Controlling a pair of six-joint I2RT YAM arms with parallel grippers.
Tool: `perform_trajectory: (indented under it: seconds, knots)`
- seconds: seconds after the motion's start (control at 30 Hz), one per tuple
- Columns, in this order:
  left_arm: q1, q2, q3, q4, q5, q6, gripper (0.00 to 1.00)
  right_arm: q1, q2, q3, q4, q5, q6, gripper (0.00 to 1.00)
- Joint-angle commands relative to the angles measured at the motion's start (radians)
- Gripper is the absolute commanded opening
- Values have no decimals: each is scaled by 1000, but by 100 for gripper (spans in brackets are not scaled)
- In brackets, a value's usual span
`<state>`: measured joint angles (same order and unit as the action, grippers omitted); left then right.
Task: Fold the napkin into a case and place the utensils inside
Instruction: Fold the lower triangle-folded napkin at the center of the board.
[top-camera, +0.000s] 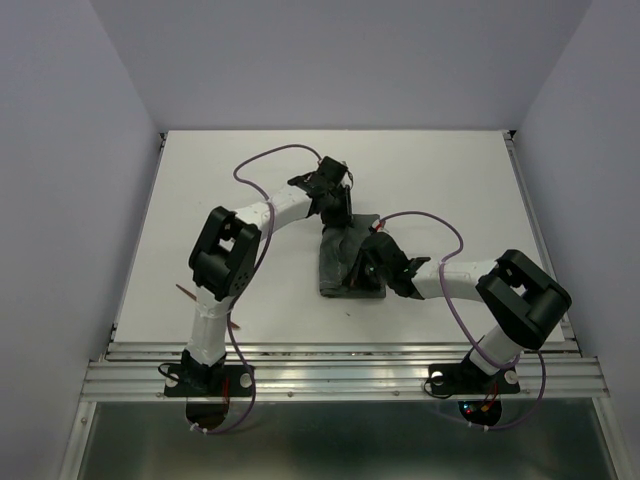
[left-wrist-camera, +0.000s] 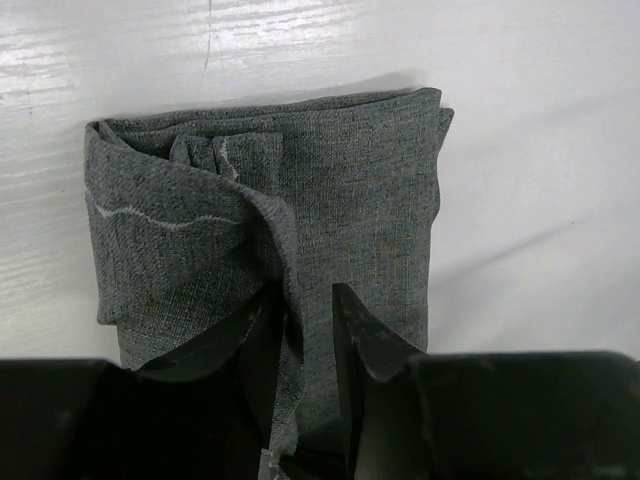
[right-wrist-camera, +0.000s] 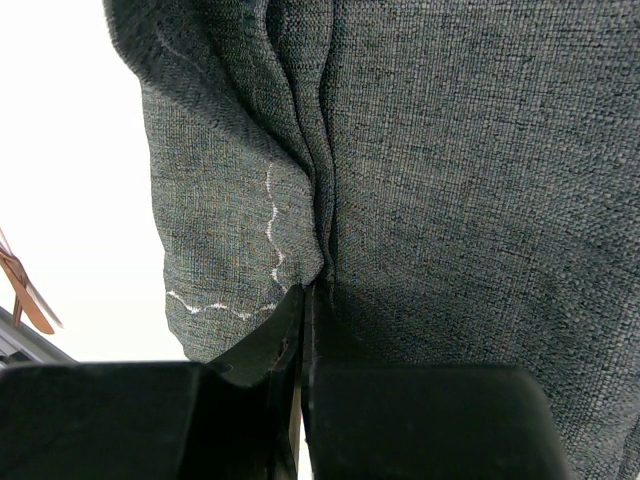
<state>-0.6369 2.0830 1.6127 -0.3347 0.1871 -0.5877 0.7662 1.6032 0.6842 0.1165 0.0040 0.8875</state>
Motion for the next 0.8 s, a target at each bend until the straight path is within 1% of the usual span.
perform_trajectory:
  seconds: [0.0,0.13,0.33,0.43,0.5,0.73,0.77]
  knots:
    - [-7,-101,-30,-10,-12,22,36,1,-3,-29,-106,31,-16,1]
    - [-7,-115,-53,-12,-18,31,35,1,-2,-29,-106,30,-16,1]
    - [-9,-118,-68,-10,-20,37,40,1,0,-29,-103,28,-16,1]
    - [-12,-121,-70,-9,-20,43,50,1,-2,-29,-104,30,-16,1]
    - [-12,-123,-71,-7,-20,43,54,1,-2,-29,-104,30,-16,1]
    - [-15,-153,-88,16,-40,37,55,1,-3,-31,-106,30,-15,1]
    - [-15,-162,-89,17,-47,37,52,1,-3,-32,-106,30,-16,1]
